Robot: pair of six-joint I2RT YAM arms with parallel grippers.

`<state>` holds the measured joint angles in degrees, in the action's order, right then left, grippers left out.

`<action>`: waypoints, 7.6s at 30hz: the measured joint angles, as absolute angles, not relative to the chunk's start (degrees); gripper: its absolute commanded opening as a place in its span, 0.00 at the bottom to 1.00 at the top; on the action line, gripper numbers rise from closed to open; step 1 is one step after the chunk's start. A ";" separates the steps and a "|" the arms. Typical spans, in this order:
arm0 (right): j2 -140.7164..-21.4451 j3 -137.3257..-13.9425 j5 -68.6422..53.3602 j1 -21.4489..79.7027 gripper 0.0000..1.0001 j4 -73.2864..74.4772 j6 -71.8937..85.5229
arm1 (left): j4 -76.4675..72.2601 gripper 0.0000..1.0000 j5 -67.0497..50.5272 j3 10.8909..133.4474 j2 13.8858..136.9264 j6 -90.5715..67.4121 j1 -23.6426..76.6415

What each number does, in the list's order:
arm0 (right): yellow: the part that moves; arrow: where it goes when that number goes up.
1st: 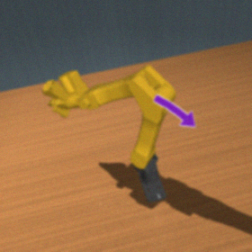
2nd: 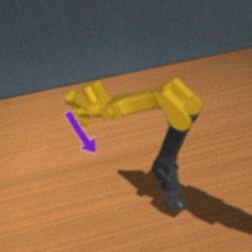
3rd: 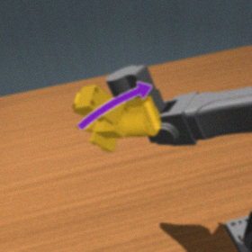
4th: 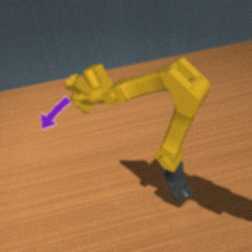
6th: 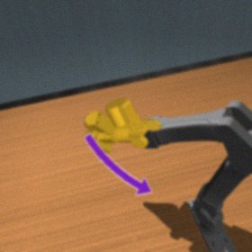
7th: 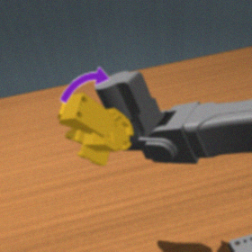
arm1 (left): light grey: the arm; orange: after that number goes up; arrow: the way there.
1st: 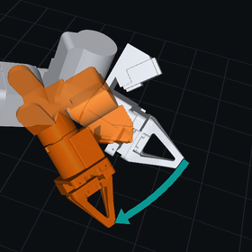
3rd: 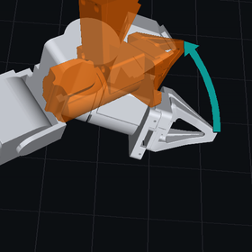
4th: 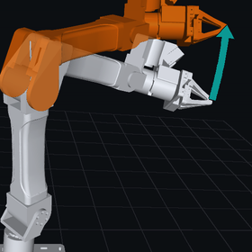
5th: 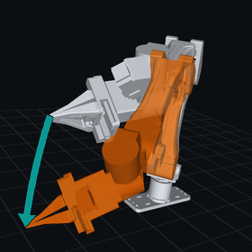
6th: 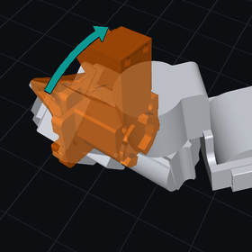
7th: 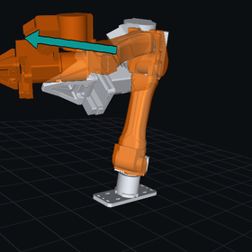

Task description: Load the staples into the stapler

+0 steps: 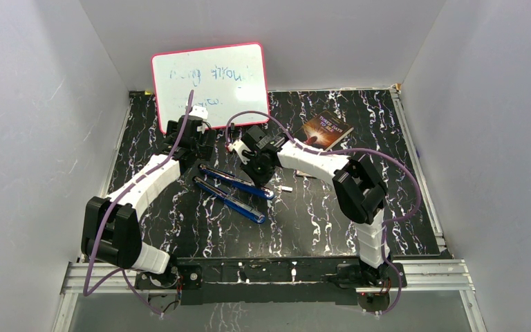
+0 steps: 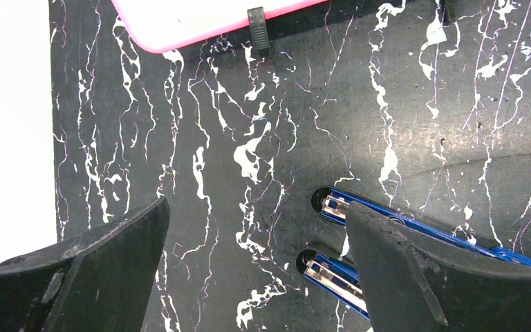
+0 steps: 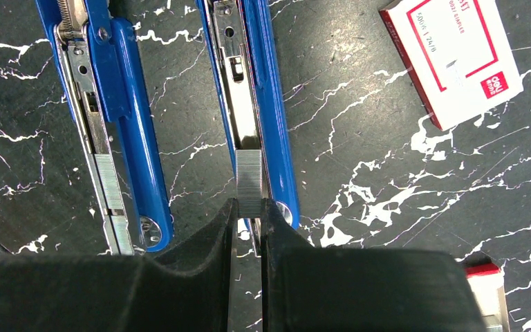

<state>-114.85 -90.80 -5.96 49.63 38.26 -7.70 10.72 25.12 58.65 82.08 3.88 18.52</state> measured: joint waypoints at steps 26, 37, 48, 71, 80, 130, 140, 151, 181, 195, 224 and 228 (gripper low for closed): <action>-117.60 -94.83 -5.76 49.63 0.00 42.37 -7.73 | 10.72 0.98 25.15 58.65 82.08 3.90 18.61; -117.93 -95.15 -5.76 49.63 0.12 42.74 -7.73 | 10.72 0.98 25.15 58.65 82.08 3.92 18.61; -117.93 -95.15 -5.76 49.63 0.21 42.74 -7.73 | 10.72 0.98 25.17 58.65 82.08 3.95 18.61; -117.93 -95.02 -5.76 49.63 0.31 42.26 -7.70 | 10.72 0.98 25.30 58.65 82.08 4.08 18.61; -117.89 -94.67 -5.74 49.63 0.31 41.85 -7.66 | 10.70 0.98 25.54 58.65 82.08 4.05 18.61; -97.45 -39.99 5.04 59.64 0.42 -34.41 -44.82 | 10.70 0.98 26.00 58.65 82.08 4.38 19.27; -98.43 -41.41 5.02 59.64 0.42 -33.19 -44.99 | 10.68 0.98 26.02 58.65 82.08 4.49 19.27; -100.95 -42.74 6.83 59.64 0.40 -31.83 -45.32 | 10.68 0.98 26.04 58.65 82.08 4.51 19.27; -98.65 -43.29 9.02 59.64 0.07 -31.40 -43.18 | 10.63 0.98 26.17 58.65 82.08 4.51 19.35; -91.44 -43.70 3.81 56.40 0.05 -25.12 -32.82 | 10.48 0.98 26.20 58.65 82.08 4.54 19.40; -98.89 -71.57 -8.49 48.12 0.04 17.06 -14.94 | 10.46 0.98 26.41 58.65 82.08 4.73 19.88; -101.41 -73.76 -9.56 48.10 0.04 18.20 -14.94 | 10.46 0.98 26.41 58.65 82.08 4.89 19.90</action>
<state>-101.41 -73.76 -9.56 48.10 18.20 -14.94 10.46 26.41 58.65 82.08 4.89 19.90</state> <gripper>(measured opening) 0.239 0.982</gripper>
